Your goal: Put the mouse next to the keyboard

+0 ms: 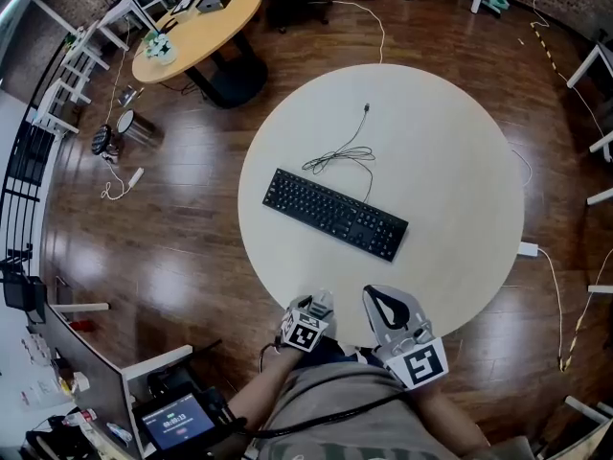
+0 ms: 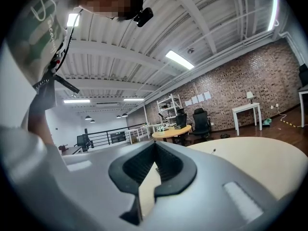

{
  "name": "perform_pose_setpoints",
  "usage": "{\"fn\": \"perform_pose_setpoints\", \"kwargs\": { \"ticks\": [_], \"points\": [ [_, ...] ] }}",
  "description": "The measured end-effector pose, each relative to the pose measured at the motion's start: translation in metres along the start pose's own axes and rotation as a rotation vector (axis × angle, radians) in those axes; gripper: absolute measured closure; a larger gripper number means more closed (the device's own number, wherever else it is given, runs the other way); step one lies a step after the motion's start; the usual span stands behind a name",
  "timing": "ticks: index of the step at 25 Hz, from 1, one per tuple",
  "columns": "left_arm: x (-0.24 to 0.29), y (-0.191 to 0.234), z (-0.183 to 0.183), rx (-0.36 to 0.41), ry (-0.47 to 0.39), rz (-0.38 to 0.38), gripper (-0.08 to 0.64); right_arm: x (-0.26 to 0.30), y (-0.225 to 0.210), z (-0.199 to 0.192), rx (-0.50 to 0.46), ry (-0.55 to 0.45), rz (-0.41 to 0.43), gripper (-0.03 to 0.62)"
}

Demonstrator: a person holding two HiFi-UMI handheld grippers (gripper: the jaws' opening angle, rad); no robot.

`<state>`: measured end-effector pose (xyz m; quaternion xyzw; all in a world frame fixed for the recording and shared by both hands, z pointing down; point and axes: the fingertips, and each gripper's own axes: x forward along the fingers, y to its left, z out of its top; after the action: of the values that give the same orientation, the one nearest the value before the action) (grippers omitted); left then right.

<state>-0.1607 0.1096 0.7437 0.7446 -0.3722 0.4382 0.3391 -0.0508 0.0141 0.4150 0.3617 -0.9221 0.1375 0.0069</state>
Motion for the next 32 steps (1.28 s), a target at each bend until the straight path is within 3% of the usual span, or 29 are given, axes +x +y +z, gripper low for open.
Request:
{"fn": "perform_pose_setpoints", "kwargs": {
  "ticks": [10, 32],
  "points": [
    [0.007, -0.032, 0.009, 0.024, 0.019, -0.017, 0.241, -0.021, -0.042, 0.016, -0.08, -0.016, -0.076, 0.588],
    [0.026, -0.088, 0.017, 0.071, 0.036, -0.043, 0.239, -0.066, -0.085, 0.005, -0.061, -0.031, -0.132, 0.588]
  ]
}}
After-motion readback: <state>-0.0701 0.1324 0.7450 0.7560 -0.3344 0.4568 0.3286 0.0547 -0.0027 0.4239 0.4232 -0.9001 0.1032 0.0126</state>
